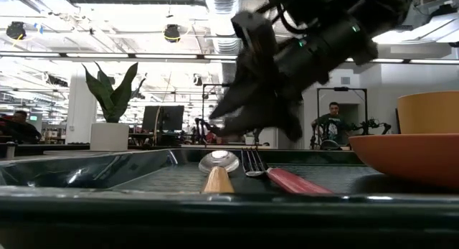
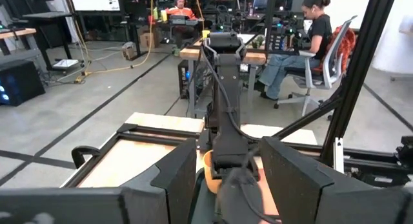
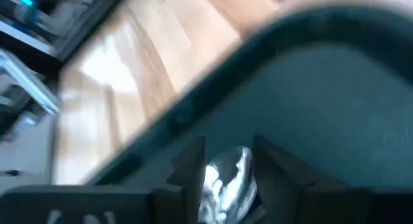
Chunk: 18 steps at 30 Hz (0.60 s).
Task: Pick and place plate/cup/fork/spoon on tray
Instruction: Return to Home Position
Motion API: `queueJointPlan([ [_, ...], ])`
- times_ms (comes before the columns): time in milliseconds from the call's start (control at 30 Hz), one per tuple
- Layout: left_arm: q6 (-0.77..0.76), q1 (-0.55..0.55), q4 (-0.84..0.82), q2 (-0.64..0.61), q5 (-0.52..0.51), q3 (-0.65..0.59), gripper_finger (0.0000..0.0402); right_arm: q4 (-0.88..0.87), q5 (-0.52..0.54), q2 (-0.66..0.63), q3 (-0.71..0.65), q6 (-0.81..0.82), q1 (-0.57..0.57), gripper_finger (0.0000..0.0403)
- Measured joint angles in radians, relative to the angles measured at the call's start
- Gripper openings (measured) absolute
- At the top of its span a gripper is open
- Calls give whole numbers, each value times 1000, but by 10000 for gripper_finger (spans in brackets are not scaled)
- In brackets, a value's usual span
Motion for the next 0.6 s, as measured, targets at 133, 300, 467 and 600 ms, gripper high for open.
queueJointPlan([
  [133, 0, 0, 36, 0, -1, 0, 165, -69, -16, -92, 1, -62, -43, 178],
  [300, -1, 0, 156, 0, -8, 0, 165, -179, -38, -311, 0, -249, -125, 195],
  [467, 1, 0, 138, 0, -8, 0, 165, -219, -221, -627, 0, -395, -215, 193],
  [600, -34, 4, 94, 2, 3, 0, 165, -280, -284, -893, 1, -474, -269, 188],
])
